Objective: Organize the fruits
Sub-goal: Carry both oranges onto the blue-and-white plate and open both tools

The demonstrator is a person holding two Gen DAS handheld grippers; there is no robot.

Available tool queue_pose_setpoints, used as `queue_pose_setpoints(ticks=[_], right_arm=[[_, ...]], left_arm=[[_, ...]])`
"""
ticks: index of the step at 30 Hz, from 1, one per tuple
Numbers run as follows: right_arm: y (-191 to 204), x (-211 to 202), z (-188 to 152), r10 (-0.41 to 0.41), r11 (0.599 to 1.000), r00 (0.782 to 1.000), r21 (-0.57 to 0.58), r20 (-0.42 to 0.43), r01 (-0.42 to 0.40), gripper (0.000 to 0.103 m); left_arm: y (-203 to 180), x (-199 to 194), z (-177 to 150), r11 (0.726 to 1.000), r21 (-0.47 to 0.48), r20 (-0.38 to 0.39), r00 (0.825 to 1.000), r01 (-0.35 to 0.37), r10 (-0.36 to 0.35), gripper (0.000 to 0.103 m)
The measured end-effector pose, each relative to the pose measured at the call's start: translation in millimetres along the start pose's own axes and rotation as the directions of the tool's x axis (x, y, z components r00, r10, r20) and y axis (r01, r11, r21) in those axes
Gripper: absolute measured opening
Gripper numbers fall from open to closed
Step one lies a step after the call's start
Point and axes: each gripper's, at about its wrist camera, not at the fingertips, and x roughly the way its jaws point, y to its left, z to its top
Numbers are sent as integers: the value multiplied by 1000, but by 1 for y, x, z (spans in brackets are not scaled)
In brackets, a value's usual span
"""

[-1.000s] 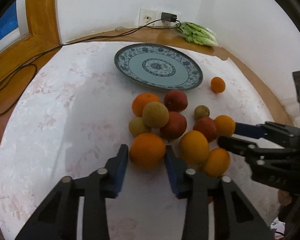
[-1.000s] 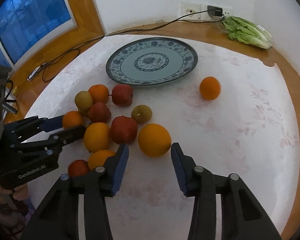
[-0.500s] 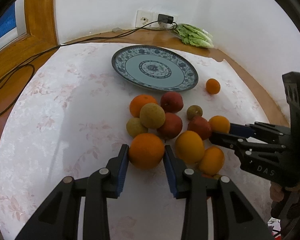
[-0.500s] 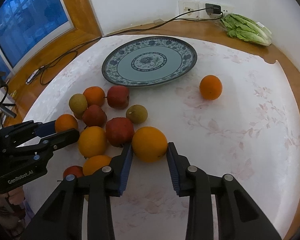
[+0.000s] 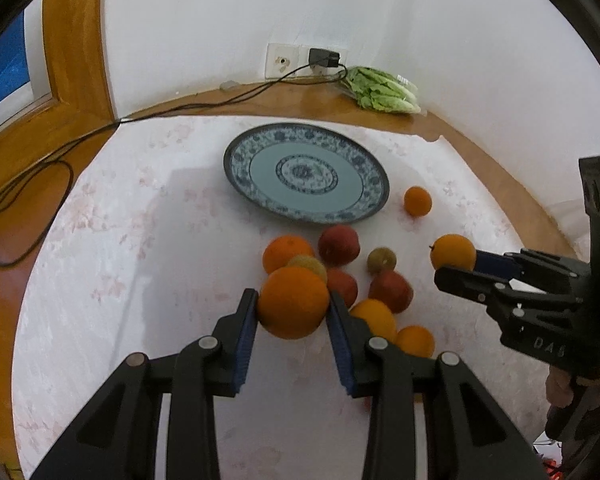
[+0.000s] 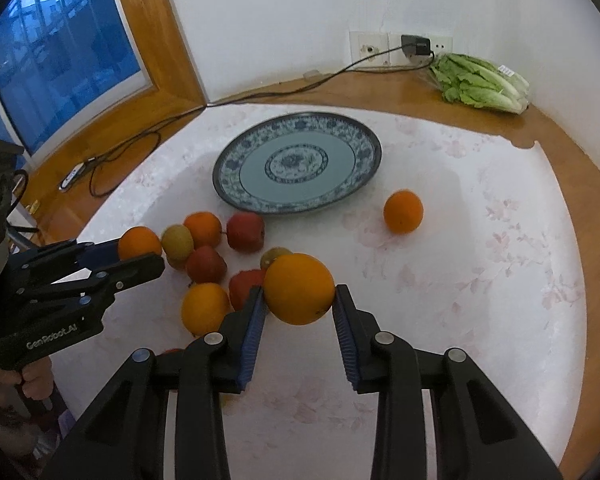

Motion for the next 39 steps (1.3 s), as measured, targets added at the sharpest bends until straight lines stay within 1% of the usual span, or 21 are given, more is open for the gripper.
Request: queue_pose_setpoints(ticks=[3,10,12,17,23,27,30,33,39], right_arm=[[2,-3,5,-3,1000,1000,-8,12,3,35],[1,-6,24,3,1000,999,-3,35,-3,35],[0,-5,29,2,1000,999,0,41,-2,35],[-4,3,48,0,1000,999,3,44,0,35],[-12,19,69,-11,1000,999,3,40,11,35],[-17,35,84,-18,1000,999,7,41,18,35],[-22,50,93,-19,1000,999,12,33,19,35],[-27,65,100,3,999,1000,38,13,-3,35],[-30,87,108,-13,999,1000,33,-2,13,35]], left_arm=[[0,-2,9,1000,5,9,1000,5,-5,36],[-8,-6,37,998,55,49,999,-7,5,36],[-10,-4,44,998,59,55,998,-1,-2,36],[-12,7,63,998,70,63,998,8,-12,36],[-8,32,83,997,71,68,998,10,-15,36],[-5,54,97,998,64,55,998,0,-4,36],[-1,72,107,999,34,28,1000,-6,5,36],[3,89,114,1000,10,-1,1000,-9,9,36],[7,114,120,999,-16,-33,999,-30,29,36]])
